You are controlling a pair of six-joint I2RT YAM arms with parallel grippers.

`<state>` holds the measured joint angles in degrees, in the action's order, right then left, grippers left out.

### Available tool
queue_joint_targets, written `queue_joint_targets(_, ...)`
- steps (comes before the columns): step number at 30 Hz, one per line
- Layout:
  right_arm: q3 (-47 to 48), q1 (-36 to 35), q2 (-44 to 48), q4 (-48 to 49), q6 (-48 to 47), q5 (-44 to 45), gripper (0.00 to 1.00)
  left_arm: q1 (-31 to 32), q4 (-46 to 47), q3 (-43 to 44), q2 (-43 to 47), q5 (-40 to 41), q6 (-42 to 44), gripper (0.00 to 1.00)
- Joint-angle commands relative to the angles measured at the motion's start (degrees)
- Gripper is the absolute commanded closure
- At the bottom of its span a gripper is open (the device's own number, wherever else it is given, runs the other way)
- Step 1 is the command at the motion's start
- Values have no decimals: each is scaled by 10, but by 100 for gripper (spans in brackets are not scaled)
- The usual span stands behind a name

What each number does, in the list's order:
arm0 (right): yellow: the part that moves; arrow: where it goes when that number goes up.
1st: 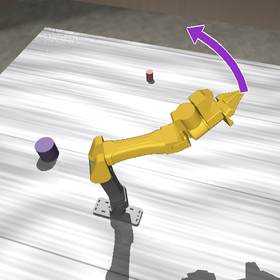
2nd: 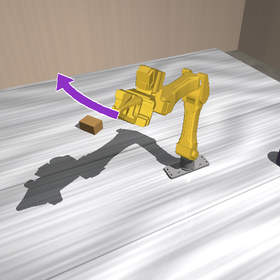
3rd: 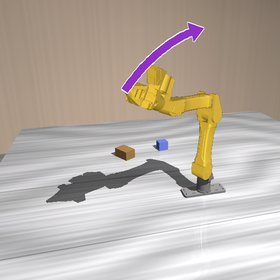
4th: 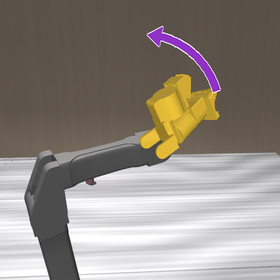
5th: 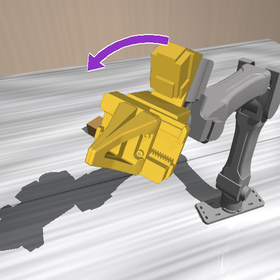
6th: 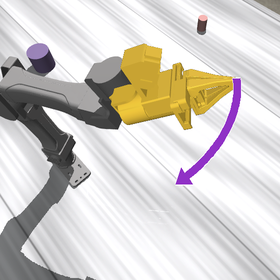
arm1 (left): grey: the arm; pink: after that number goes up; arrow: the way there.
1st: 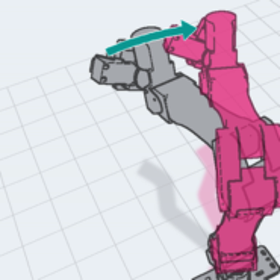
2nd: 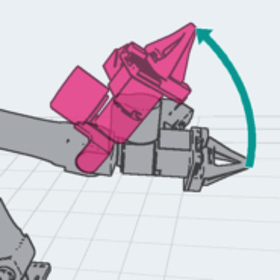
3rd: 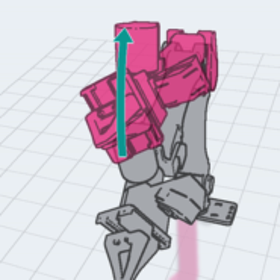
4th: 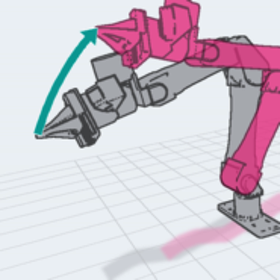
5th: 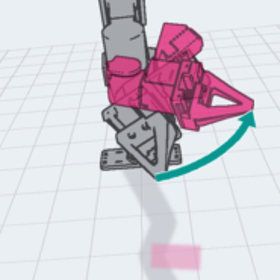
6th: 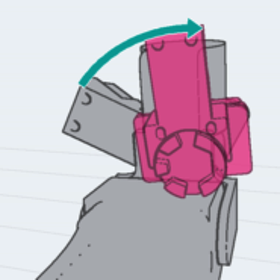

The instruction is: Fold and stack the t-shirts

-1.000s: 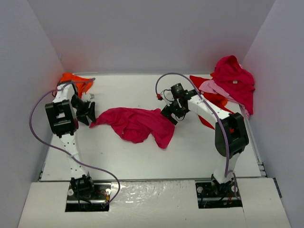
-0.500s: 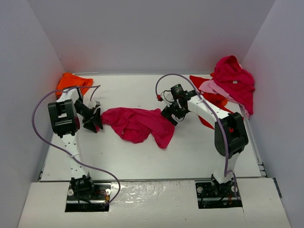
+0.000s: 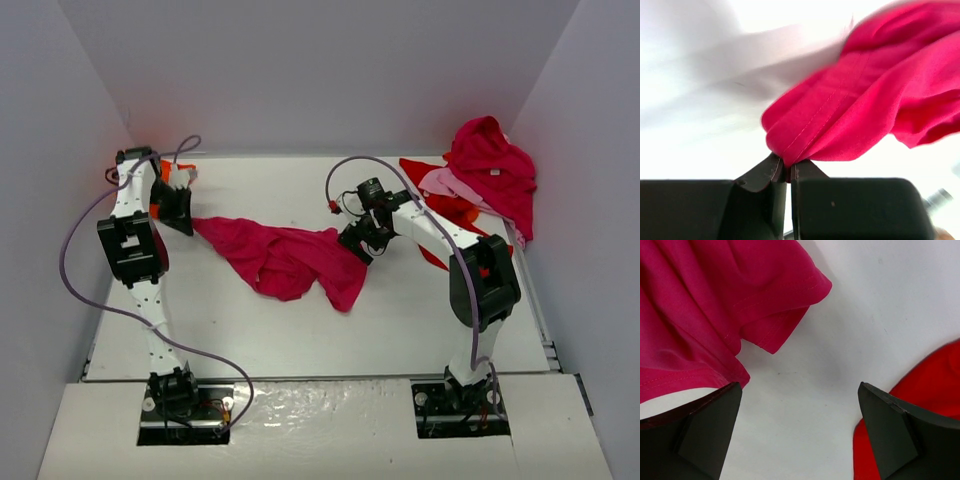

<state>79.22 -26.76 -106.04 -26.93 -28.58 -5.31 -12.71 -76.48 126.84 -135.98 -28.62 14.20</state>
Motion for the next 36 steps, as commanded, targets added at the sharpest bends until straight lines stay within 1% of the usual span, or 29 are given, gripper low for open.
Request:
queue_joint_targets(1,11,-13,-2,5,-2,11,0,-1,-181,184,82,72,26,100)
queue_joint_targets(3,13,-19,1,5,-4,9,0,10,-183,274,97,115,43,100)
queue_joint_targets(5,17,-21,3,4,-4,2,0,26,-180,313,122,133,70,100)
queue_joint_targets(6,20,-22,3,3,-4,-4,0,38,-175,310,144,135,78,100)
queue_joint_targets(8,30,-23,2,0,-3,-22,0,62,-162,279,196,135,109,100)
queue_joint_targets(9,35,-23,0,-3,-3,-39,0,66,-161,251,214,120,124,100)
queue_joint_targets(10,41,-24,0,-7,-3,-56,0,67,-160,236,241,86,131,100)
queue_joint_targets(11,46,-25,-4,-9,-1,-63,0,67,-150,200,268,61,137,100)
queue_joint_targets(14,69,-28,-16,-20,-2,-74,0,66,-138,135,309,34,155,100)
queue_joint_targets(17,92,-30,-35,-25,-4,-62,0,66,-143,107,339,19,173,100)
queue_joint_targets(19,121,-32,-58,-27,0,-61,0,65,-150,106,349,13,176,100)
queue_joint_targets(22,151,-40,-84,-37,5,-73,0,59,-164,114,368,-31,188,100)
queue_joint_targets(23,155,-43,-90,-38,3,-73,0,67,-150,107,377,-27,191,100)
queue_joint_targets(24,158,-46,-96,-38,-1,-72,0,79,-126,96,387,-15,191,100)
queue_joint_targets(25,160,-49,-102,-38,-3,-70,0,105,-98,83,394,32,177,100)
queue_joint_targets(26,163,-51,-107,-38,-3,-64,0,161,-59,65,395,145,133,100)
queue_joint_targets(27,164,-51,-108,-38,-3,-58,0,175,-50,66,384,172,122,100)
queue_joint_targets(28,161,-51,-107,-38,-2,-51,0,185,-68,102,336,236,113,100)
queue_joint_targets(29,156,-51,-106,-38,0,-44,0,199,-92,149,275,322,101,100)
queue_joint_targets(30,147,-50,-100,-37,0,-40,0,209,-103,190,241,364,95,100)
queue_joint_targets(31,135,-49,-92,-37,-1,-38,0,218,-110,229,216,390,91,100)
queue_joint_targets(33,113,-45,-78,-36,-7,-31,0,239,-108,266,180,407,89,100)
queue_joint_targets(34,103,-42,-71,-34,-9,-27,0,253,-104,274,168,405,90,100)
queue_joint_targets(35,94,-37,-65,-33,-9,-21,0,278,-95,268,164,386,97,100)
queue_joint_targets(36,88,-32,-61,-32,-9,-16,0,315,-85,259,172,375,109,100)
